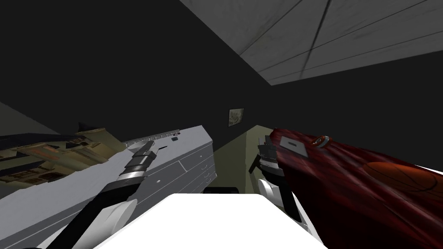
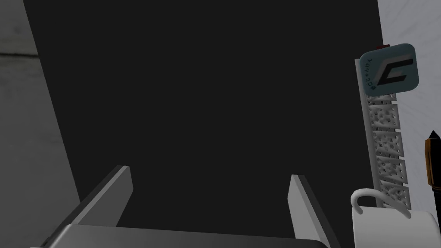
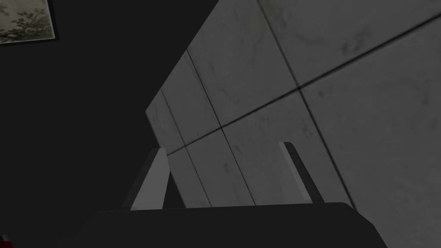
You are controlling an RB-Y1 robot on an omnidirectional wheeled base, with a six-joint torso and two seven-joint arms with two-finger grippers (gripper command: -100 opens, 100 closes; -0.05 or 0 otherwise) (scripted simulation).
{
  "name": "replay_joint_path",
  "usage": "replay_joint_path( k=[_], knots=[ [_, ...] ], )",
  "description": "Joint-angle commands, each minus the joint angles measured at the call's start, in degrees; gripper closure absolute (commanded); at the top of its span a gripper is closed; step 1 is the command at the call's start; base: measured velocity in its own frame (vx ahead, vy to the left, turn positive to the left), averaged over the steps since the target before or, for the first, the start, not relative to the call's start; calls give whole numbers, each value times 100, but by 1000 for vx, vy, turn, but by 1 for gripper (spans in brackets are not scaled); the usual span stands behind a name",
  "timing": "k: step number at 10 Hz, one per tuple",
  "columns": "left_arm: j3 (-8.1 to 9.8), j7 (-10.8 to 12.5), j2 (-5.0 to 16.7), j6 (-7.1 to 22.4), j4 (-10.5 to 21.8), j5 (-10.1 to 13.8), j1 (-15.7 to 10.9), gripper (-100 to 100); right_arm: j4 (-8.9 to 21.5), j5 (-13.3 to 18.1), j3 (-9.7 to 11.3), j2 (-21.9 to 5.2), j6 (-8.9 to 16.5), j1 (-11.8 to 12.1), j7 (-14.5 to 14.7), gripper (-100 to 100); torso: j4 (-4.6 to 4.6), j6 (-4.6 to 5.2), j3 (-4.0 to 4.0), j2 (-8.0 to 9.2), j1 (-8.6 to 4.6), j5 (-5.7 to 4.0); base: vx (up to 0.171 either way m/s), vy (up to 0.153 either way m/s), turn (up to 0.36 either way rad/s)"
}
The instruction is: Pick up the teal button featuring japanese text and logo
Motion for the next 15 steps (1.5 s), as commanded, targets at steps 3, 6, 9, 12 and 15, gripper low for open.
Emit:
replay_joint_path(
  k=[3, 6, 9, 12, 15],
  knots=[
    [570, -343, 442, 531, 184, 601, 412, -100, 0, 0, 0, 0, 0, 0, 0, 0, 0, 0, 0, 1, 2, 1, 11, -52, -136],
    [867, -509, 658, 835, 288, 1059, 610, -100, 0, 0, 0, 0, 0, -1, 0, 0, 0, 3, 0, 0, 6, 1, 11, -34, -120],
    [1326, -847, 1111, 1340, 538, 1543, 1014, -100, 0, 0, -1, 0, 0, 0, 0, 0, 0, -1, 0, 0, 11, 3, 12, -26, -150],
    [1606, -1017, 1356, 1692, 682, 2070, 1215, -100, 0, 0, 0, 0, 0, 0, 0, 0, 0, 3, 0, 1, 14, 3, 10, -14, -116],
    [1836, -1187, 1608, 2099, 839, 2506, 1413, -100, 0, 0, 0, -1, 0, -1, 0, 0, 1, 3, 2, 3, 16, 3, 3, -6, -89]
  ],
)
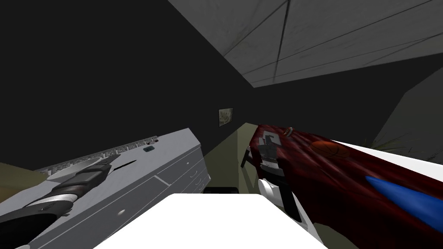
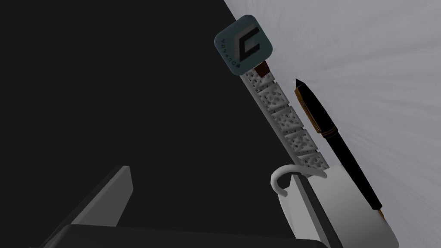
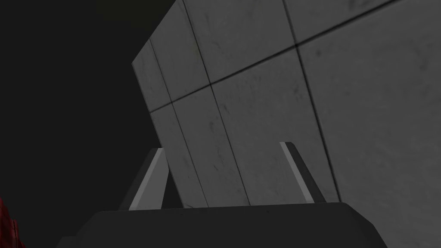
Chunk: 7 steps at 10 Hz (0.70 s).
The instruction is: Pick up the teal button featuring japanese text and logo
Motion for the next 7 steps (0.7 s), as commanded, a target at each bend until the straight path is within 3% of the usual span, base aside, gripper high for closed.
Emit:
replay_joint_path(
  k=[1, 2, 4, 5, 6, 7],
  knots=[
    [35, -39, 20, 244, 7, 83, -35, -100, 0, 0, 0, 0, 0, 0, 0, 0, 0, 0, 0, 0, 0, 0, 2, -1, 12],
    [255, -207, 280, 425, 173, 361, 157, -100, 0, 0, 0, 0, 0, 0, 0, 0, 0, -1, 0, 1, 1, 1, 4, -12, -218],
    [255, -207, 280, 624, 173, 458, 157, -100, 0, 0, 0, 0, 0, 0, 0, 0, 0, -1, 0, -1, 1, 1, 2, -1, -29],
    [466, -373, 549, 837, 348, 733, 342, -100, 0, 0, 0, 0, 0, 0, 0, 0, 0, -2, 1, 1, 1, 1, 4, -9, -151],
    [466, -373, 549, 1015, 348, 835, 342, -100, 0, 0, 0, 0, 0, -1, 0, 0, 0, 3, 0, 0, -1, -1, 2, -4, -125],
    [466, -373, 549, 1016, 348, 835, 342, -100, 0, 0, 0, 0, 0, 0, 0, 0, 0, 1, 0, 0, 2, 1, 0, 0, 0]
  ],
)
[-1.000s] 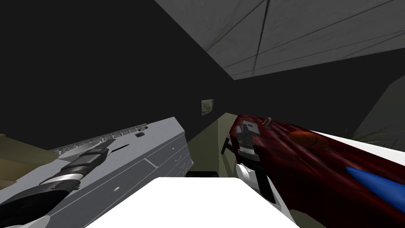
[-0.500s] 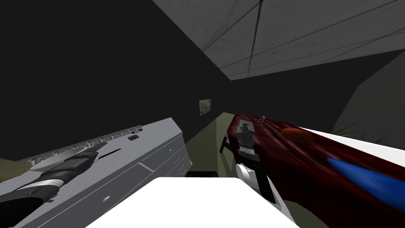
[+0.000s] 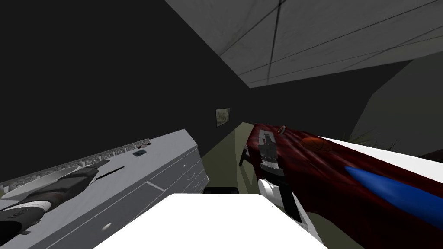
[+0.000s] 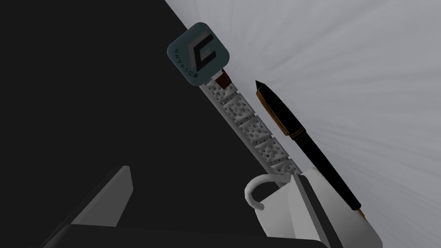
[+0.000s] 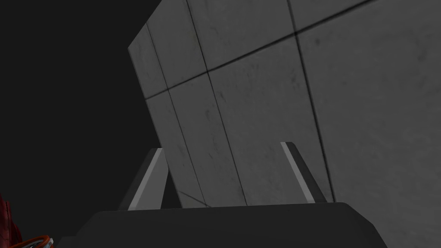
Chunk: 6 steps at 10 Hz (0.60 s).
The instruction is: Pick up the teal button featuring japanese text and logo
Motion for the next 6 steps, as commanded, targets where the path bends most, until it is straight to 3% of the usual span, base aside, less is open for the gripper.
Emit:
replay_joint_path(
  k=[1, 3, 4, 6],
  knots=[
    [213, -165, 265, 286, 166, 286, 167, -100, 0, 0, 0, 0, 0, 0, 0, 0, 0, 0, 0, 0, 0, 0, 3, -7, -204],
    [213, -165, 265, 472, 166, 382, 167, -100, 0, 0, 0, 0, 0, 0, 0, 0, 0, 1, -1, -2, 0, 0, 2, 2, -34],
    [404, -324, 543, 693, 354, 663, 331, -100, 0, 0, 0, 0, 0, 0, 0, 0, 0, -2, 0, 0, 0, 0, 4, -7, -146],
    [404, -324, 543, 882, 354, 756, 331, -100, 0, 0, 0, 0, 0, 0, 0, 0, -1, 2, -1, -2, 0, 0, 3, 1, -72]
  ],
)
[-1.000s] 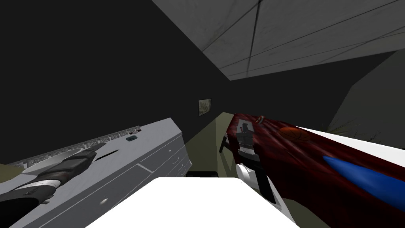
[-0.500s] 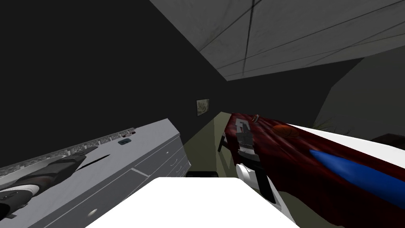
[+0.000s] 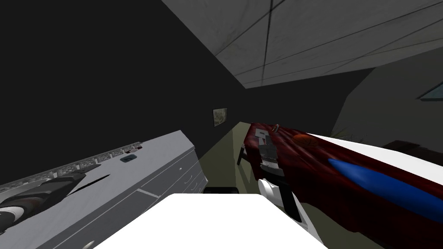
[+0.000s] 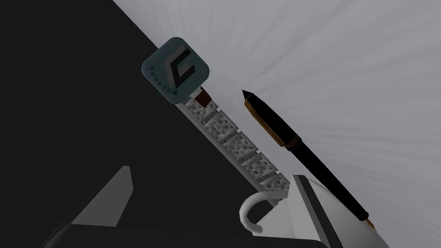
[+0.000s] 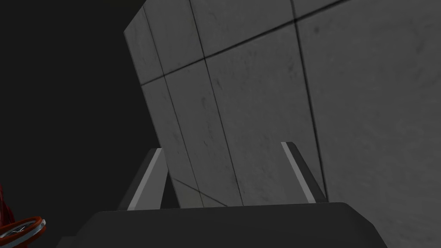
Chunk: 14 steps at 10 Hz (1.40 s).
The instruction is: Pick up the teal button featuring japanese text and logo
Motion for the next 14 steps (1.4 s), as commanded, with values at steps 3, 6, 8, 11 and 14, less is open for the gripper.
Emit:
replay_joint_path(
  k=[3, 6, 8, 11, 14],
  knots=[
    [178, -154, 291, 473, 207, 374, 138, -100, 0, 0, 0, 0, 0, 0, 0, 0, -1, 2, -1, -2, 0, 0, 3, -1, -90],
    [345, -302, 572, 889, 403, 735, 278, -100, 0, 0, 0, 0, 0, 0, 0, 0, -1, 2, -2, -3, 0, 0, 4, 0, -97],
    [499, -444, 851, 1243, 602, 1087, 404, -100, 0, 0, 0, 0, 0, -1, 0, 0, -1, 5, -2, -3, 0, -1, 6, 1, -139],
    [639, -580, 1128, 1666, 804, 1426, 519, -100, 0, 0, 0, 0, 0, -1, 0, 0, -1, 5, -2, -3, 1, -1, 4, 2, -100],
    [766, -708, 1400, 2101, 1006, 1751, 621, -100, 0, 0, 0, 0, 0, -1, 0, 0, -1, 5, -2, -4, 1, 0, 5, 7, -91]
  ],
)
